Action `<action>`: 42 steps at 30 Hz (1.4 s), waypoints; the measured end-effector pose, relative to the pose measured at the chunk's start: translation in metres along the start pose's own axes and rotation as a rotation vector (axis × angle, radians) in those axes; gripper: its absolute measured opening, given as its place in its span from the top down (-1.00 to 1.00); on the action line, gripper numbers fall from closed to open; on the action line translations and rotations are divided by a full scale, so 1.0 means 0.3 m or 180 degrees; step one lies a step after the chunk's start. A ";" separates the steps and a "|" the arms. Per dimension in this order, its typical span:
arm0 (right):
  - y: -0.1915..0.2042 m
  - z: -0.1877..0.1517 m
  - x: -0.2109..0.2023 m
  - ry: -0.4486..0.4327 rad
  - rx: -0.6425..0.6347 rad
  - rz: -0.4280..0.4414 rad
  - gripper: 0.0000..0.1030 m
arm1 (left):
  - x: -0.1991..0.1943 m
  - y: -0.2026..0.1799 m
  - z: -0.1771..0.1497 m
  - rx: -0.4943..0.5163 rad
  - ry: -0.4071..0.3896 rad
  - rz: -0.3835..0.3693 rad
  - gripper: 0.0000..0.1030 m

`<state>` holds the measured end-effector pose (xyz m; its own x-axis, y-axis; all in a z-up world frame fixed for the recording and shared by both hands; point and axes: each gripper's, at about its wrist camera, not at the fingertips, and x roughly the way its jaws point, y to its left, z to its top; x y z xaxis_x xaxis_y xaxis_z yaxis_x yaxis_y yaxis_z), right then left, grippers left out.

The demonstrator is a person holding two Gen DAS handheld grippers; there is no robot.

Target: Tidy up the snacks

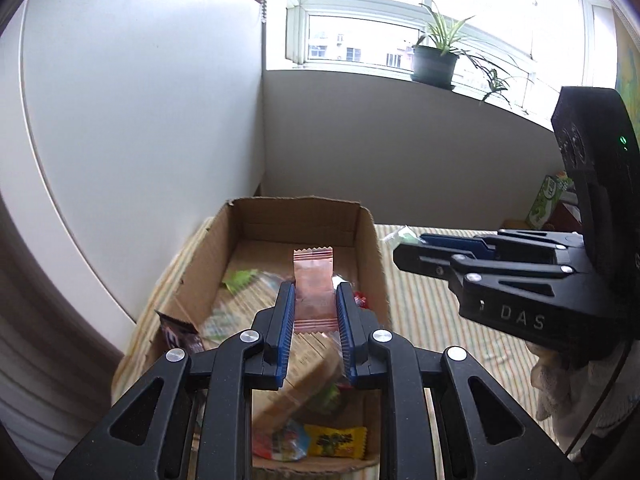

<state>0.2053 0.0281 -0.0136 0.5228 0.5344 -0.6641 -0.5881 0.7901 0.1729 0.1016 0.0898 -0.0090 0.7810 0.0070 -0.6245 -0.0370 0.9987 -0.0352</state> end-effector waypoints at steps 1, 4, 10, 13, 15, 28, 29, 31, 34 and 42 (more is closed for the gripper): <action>0.007 0.007 0.013 0.0000 -0.0022 -0.0009 0.52 | 0.013 0.016 0.011 -0.0013 0.0004 0.0039 0.62; 0.022 0.023 0.053 0.0017 -0.0081 -0.0001 0.51 | 0.056 0.059 0.035 -0.0096 0.0026 0.0125 0.62; 0.020 0.038 0.072 -0.0077 -0.0121 -0.0125 -0.16 | 0.057 0.108 0.022 -0.0129 -0.0041 0.0286 -0.35; 0.004 0.041 0.061 -0.0122 -0.0059 -0.0138 -0.36 | 0.048 0.123 0.019 -0.0139 -0.0041 0.0286 -0.35; 0.000 0.042 0.051 -0.0138 -0.0054 -0.0145 -0.36 | 0.043 0.129 0.019 -0.0145 -0.0054 0.0294 -0.35; -0.007 -0.006 -0.020 -0.0107 -0.0080 -0.0294 -0.55 | -0.032 0.091 0.013 -0.0087 -0.0230 0.0384 -0.35; -0.004 -0.012 -0.030 -0.0106 -0.0089 -0.0303 -0.55 | -0.041 0.086 0.011 -0.0088 -0.0245 0.0386 -0.35; 0.001 -0.023 -0.052 -0.0114 -0.0105 -0.0332 -0.65 | -0.051 0.071 0.003 -0.0079 -0.0257 0.0386 -0.38; 0.008 -0.044 -0.092 -0.0161 -0.0120 -0.0382 -0.76 | -0.065 0.053 -0.014 -0.0083 -0.0267 0.0392 -0.46; 0.020 -0.133 -0.179 -0.0189 -0.0105 -0.0504 -0.76 | -0.126 0.025 -0.084 -0.0163 -0.0282 0.0412 -0.49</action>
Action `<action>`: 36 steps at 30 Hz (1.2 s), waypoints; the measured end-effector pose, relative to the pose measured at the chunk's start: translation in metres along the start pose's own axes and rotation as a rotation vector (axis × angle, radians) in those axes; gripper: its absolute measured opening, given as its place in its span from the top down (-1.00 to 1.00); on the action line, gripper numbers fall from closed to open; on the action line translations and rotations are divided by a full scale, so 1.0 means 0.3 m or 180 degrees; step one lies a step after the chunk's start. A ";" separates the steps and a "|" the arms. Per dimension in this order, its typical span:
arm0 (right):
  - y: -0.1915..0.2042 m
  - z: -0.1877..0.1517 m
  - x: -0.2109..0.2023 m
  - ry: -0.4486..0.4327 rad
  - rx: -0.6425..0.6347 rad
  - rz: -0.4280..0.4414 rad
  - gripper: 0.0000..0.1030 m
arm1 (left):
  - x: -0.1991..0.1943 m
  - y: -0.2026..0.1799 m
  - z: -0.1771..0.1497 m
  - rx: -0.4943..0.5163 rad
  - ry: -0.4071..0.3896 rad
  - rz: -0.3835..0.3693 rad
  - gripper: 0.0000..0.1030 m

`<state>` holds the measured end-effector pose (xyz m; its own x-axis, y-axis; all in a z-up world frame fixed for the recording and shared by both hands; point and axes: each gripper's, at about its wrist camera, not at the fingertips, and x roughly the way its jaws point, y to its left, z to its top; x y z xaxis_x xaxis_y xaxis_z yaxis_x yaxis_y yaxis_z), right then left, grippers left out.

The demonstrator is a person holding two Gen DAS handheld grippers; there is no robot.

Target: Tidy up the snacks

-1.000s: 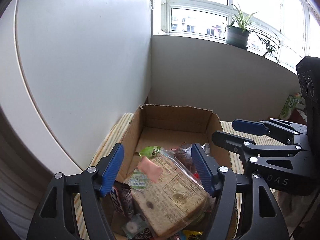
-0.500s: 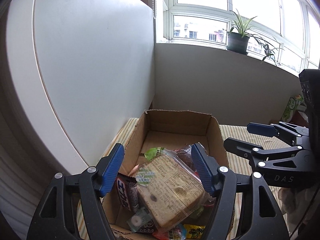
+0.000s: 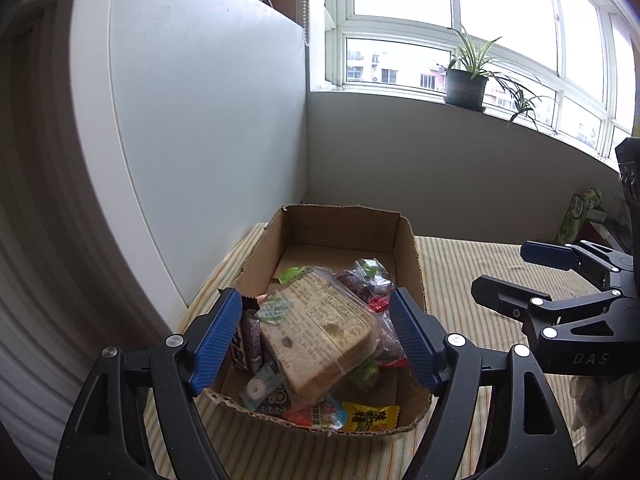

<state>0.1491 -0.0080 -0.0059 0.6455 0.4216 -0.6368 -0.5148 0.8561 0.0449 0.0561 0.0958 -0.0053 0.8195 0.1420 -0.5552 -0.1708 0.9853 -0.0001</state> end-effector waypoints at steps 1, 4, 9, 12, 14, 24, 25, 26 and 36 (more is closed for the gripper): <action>-0.002 -0.007 -0.015 -0.0011 0.0007 0.0009 -0.76 | -0.012 0.000 -0.007 -0.0020 -0.0010 0.0002 -0.50; 0.018 -0.035 -0.066 -0.0074 -0.0009 0.0001 -0.76 | -0.050 -0.007 -0.029 -0.0048 -0.0059 -0.0004 -0.56; 0.061 -0.100 -0.141 -0.0193 -0.0105 -0.0077 -0.91 | -0.092 -0.035 -0.063 0.0008 -0.0118 0.0002 -0.57; 0.069 -0.122 -0.158 -0.0208 -0.0077 -0.0077 -0.93 | -0.102 -0.047 -0.075 0.0038 -0.0130 0.0005 -0.57; 0.066 -0.125 -0.170 -0.0245 -0.0050 -0.0075 -0.93 | -0.106 -0.056 -0.082 0.0059 -0.0113 -0.0004 -0.57; 0.013 -0.121 -0.182 -0.0298 0.0184 -0.0098 -0.93 | -0.106 -0.063 -0.085 0.0064 -0.0128 0.0146 -0.63; 0.011 -0.121 -0.184 -0.0300 0.0192 -0.0091 -0.93 | -0.103 -0.062 -0.085 0.0061 -0.0114 0.0152 -0.63; 0.012 -0.120 -0.188 -0.0309 0.0192 -0.0086 -0.93 | -0.102 -0.060 -0.086 0.0053 -0.0108 0.0147 -0.63; 0.028 -0.122 -0.196 -0.0321 0.0147 -0.0125 -0.93 | -0.132 -0.064 -0.085 0.0057 -0.0154 0.0150 -0.63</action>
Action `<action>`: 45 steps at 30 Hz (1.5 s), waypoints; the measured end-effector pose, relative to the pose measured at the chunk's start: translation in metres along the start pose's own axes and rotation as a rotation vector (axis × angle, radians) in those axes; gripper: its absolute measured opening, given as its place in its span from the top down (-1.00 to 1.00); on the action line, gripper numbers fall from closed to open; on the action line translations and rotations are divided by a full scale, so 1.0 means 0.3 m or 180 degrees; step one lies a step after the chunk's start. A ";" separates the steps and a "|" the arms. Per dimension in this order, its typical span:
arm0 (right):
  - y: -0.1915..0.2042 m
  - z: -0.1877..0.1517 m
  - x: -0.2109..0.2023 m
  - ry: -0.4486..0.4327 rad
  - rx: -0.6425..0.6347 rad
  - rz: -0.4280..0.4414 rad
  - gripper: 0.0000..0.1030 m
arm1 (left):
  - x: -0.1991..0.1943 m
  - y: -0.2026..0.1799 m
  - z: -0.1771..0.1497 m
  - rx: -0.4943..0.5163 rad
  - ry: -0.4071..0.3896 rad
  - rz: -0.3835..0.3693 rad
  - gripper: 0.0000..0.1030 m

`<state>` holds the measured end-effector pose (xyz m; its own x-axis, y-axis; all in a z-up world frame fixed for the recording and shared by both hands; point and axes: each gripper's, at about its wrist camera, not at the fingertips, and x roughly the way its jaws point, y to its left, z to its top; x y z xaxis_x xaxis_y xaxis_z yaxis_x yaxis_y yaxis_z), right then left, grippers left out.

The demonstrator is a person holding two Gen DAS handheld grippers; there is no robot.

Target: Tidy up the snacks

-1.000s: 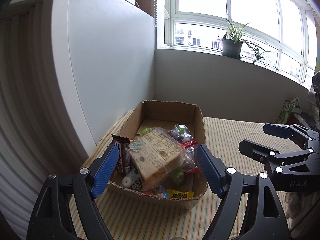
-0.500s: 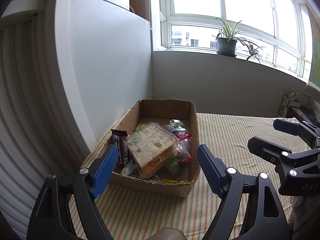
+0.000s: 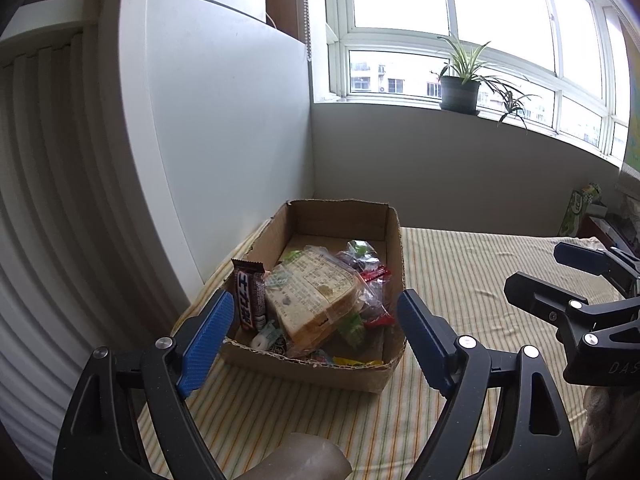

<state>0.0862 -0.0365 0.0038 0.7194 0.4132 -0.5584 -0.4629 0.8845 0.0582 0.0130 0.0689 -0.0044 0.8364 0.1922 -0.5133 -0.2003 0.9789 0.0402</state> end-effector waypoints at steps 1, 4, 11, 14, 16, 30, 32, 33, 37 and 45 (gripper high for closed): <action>0.000 0.001 -0.001 -0.0002 -0.0002 -0.0001 -0.93 | -0.001 0.001 0.000 -0.0001 -0.0002 0.0002 -0.63; -0.002 0.001 -0.006 -0.0011 0.0005 -0.0006 -0.93 | -0.001 0.003 0.000 -0.0009 0.0006 0.0005 -0.63; -0.004 -0.003 -0.003 0.0012 -0.0008 -0.0009 -0.93 | 0.000 -0.005 -0.001 0.0016 0.0004 0.0004 -0.63; -0.004 -0.004 -0.003 0.0019 -0.0024 -0.0007 -0.93 | -0.002 -0.007 0.000 0.0018 -0.0001 0.0012 -0.63; -0.004 -0.003 -0.004 0.0021 -0.0028 -0.0006 -0.93 | -0.001 -0.008 0.000 0.0019 0.0002 0.0012 -0.63; -0.008 -0.010 -0.002 0.0033 -0.0039 -0.0021 -0.94 | -0.006 -0.015 0.000 0.0031 -0.0013 0.0014 -0.63; -0.008 -0.010 -0.002 0.0031 -0.0036 -0.0020 -0.94 | -0.006 -0.016 0.000 0.0032 -0.0014 0.0015 -0.63; -0.008 -0.010 -0.002 0.0032 -0.0038 -0.0018 -0.94 | -0.005 -0.017 0.000 0.0037 -0.0013 0.0012 -0.63; -0.008 -0.011 -0.002 0.0034 -0.0036 -0.0023 -0.94 | -0.004 -0.022 -0.001 0.0053 -0.0012 0.0016 -0.63; -0.004 -0.017 0.002 0.0066 -0.0060 -0.0033 -0.94 | -0.012 -0.030 -0.005 0.0085 -0.0071 0.0043 -0.63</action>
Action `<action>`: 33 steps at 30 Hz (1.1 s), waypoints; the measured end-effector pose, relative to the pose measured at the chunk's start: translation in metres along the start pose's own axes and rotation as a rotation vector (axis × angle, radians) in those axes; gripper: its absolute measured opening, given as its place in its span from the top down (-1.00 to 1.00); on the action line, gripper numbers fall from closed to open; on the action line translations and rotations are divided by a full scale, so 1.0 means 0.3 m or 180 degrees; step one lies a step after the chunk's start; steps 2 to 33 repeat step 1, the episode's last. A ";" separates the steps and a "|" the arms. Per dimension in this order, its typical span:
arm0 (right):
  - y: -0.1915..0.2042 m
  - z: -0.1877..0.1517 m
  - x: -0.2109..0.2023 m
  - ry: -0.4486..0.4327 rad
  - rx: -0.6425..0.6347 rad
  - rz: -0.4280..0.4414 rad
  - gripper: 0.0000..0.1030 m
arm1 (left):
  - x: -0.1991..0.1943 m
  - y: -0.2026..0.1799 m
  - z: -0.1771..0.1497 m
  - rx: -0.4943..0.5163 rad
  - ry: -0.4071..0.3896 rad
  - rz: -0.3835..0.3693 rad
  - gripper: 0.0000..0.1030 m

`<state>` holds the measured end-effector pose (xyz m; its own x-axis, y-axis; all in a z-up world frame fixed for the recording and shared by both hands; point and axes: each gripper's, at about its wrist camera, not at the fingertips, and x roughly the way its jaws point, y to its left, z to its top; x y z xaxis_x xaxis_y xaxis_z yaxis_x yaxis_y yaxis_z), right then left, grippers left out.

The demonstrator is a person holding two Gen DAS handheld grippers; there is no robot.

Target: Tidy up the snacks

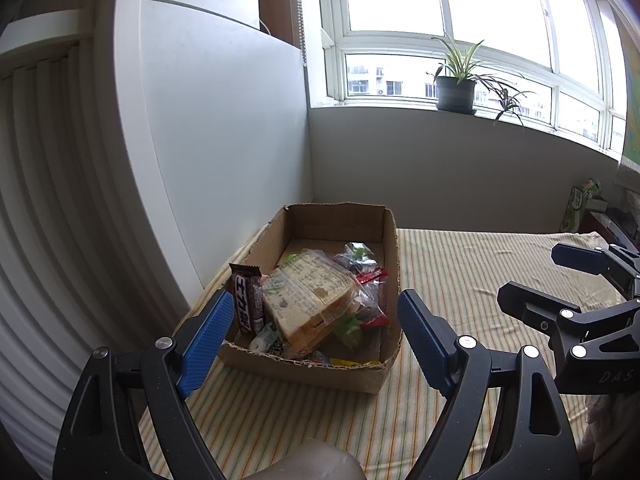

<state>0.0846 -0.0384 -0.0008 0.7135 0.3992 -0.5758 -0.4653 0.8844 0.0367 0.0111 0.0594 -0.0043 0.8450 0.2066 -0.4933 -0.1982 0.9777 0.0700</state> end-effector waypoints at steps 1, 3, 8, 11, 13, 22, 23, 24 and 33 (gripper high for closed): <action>0.000 -0.001 0.000 0.0003 -0.0001 -0.0002 -0.94 | -0.001 -0.001 0.000 0.0009 -0.0010 0.0009 -0.63; 0.000 -0.001 0.000 0.0003 -0.0001 -0.0002 -0.94 | -0.001 -0.001 0.000 0.0009 -0.0010 0.0009 -0.63; 0.000 -0.001 0.000 0.0003 -0.0001 -0.0002 -0.94 | -0.001 -0.001 0.000 0.0009 -0.0010 0.0009 -0.63; 0.000 -0.001 0.000 0.0003 -0.0001 -0.0002 -0.94 | -0.001 -0.001 0.000 0.0009 -0.0010 0.0009 -0.63; 0.000 -0.001 0.000 0.0003 -0.0001 -0.0002 -0.94 | -0.001 -0.001 0.000 0.0009 -0.0010 0.0009 -0.63; 0.000 -0.001 0.000 0.0003 -0.0001 -0.0002 -0.94 | -0.001 -0.001 0.000 0.0009 -0.0010 0.0009 -0.63; 0.000 -0.001 0.000 0.0003 -0.0001 -0.0002 -0.94 | -0.001 -0.001 0.000 0.0009 -0.0010 0.0009 -0.63; 0.000 -0.001 0.000 0.0003 -0.0001 -0.0002 -0.94 | -0.001 -0.001 0.000 0.0009 -0.0010 0.0009 -0.63; 0.000 -0.001 0.000 0.0003 -0.0001 -0.0002 -0.94 | -0.001 -0.001 0.000 0.0009 -0.0010 0.0009 -0.63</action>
